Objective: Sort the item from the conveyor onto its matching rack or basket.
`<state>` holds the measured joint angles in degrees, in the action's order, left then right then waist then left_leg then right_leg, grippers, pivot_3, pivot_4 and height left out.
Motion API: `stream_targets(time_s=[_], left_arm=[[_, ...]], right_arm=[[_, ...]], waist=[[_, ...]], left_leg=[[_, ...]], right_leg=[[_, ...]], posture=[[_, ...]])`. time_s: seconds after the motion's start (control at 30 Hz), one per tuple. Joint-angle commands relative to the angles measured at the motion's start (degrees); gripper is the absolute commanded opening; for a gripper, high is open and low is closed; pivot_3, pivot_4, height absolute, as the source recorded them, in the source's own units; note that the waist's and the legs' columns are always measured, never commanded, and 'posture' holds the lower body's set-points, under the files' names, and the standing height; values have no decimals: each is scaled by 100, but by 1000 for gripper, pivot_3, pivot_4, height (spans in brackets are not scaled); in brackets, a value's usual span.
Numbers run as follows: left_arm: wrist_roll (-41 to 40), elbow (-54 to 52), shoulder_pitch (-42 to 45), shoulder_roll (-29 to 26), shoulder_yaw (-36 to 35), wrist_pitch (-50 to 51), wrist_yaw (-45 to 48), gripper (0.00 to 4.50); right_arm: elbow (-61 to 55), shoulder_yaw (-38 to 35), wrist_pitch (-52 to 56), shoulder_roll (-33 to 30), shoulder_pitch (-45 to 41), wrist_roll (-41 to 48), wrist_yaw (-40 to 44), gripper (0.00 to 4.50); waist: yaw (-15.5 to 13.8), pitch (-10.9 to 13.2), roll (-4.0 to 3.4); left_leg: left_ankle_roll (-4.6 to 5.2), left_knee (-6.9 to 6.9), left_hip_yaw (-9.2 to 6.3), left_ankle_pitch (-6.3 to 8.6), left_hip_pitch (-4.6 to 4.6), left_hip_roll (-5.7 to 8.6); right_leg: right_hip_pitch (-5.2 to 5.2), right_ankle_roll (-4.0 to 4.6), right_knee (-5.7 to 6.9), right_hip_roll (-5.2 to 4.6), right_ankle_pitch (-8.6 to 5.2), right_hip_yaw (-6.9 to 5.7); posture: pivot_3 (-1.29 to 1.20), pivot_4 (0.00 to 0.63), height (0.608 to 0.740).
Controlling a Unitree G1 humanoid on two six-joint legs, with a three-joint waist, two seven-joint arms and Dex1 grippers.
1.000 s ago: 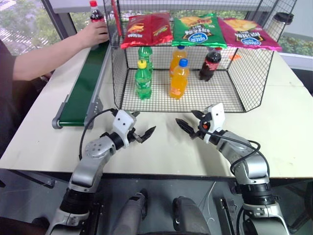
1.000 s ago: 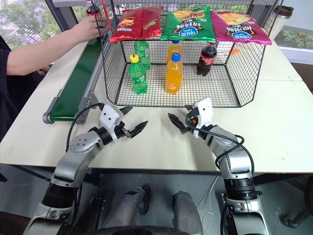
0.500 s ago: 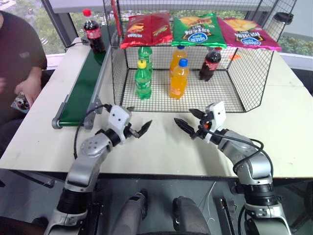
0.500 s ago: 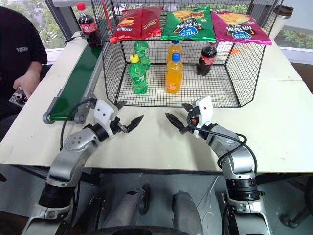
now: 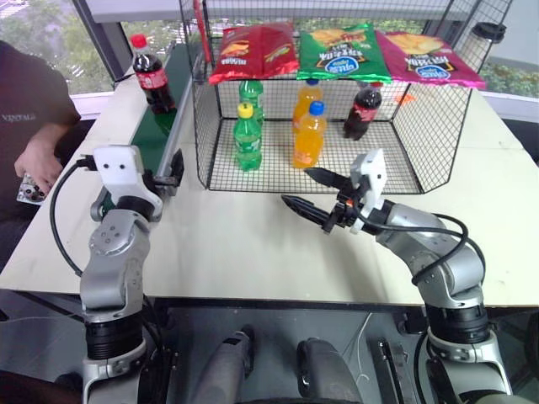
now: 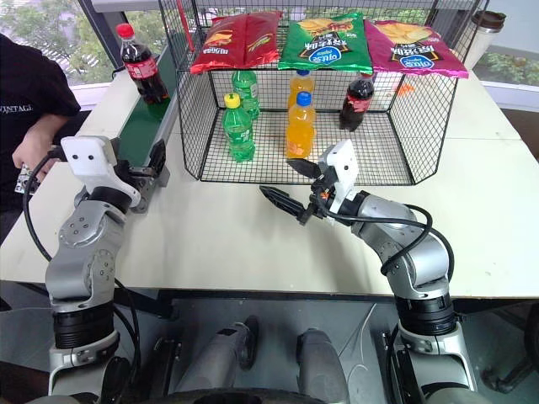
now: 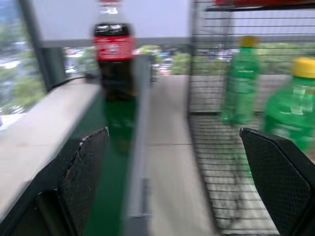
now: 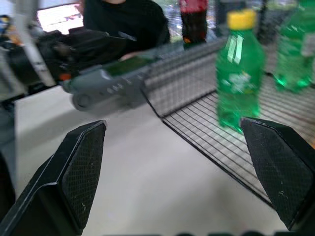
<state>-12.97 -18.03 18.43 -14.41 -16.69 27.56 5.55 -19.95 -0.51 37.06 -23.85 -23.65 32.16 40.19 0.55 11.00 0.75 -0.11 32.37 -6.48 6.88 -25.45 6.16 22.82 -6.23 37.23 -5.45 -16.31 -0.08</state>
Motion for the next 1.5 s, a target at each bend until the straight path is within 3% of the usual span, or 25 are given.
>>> stream_targets(time_s=[0.03, 0.27, 1.17, 1.33, 1.5], left_arm=[[69, 54, 12, -93, -201, -52, -184, 4500], [193, 738, 51, -305, -225, -528, -156, 4500], [191, 1618, 454, -607, -186, -1002, -19, 4500], [-232, 1438, 426, -575, -238, -1205, 449, 2916], [-525, 1279, 535, -675, -437, -1098, 546, 2903]], right_arm=[[-320, 68, 58, -121, -152, 203, 182, 4472], [-376, 565, -242, -398, 48, -196, 480, 4472], [-235, 543, -369, -461, 343, -510, 327, 4472], [-148, 525, -396, -516, 324, -562, 341, 4500], [-200, 471, -366, -578, 381, -525, 389, 4500]], waist=[[-6, 0, 0], [-8, -1, 2], [-5, -1, 2], [-33, 0, 4], [-37, 0, 5]], left_leg=[[0, 0, 0, 0, 0, 0], [-1, 2, 0, 1, 1, 0], [-1, 2, -1, 0, 0, -1], [-1, 2, -1, 1, -1, 0], [-1, 4, -1, 1, -2, 0]], right_leg=[[0, 0, 0, 0, 0, 0], [-1, 3, 0, -1, -1, 0], [0, 1, 0, -1, 0, 0], [-2, 1, -1, -1, 0, -1], [0, 2, -2, -2, -1, -1]], posture=[[0, 150, 738], [0, 150, 738], [0, 150, 738], [0, 150, 738], [0, 150, 738]])
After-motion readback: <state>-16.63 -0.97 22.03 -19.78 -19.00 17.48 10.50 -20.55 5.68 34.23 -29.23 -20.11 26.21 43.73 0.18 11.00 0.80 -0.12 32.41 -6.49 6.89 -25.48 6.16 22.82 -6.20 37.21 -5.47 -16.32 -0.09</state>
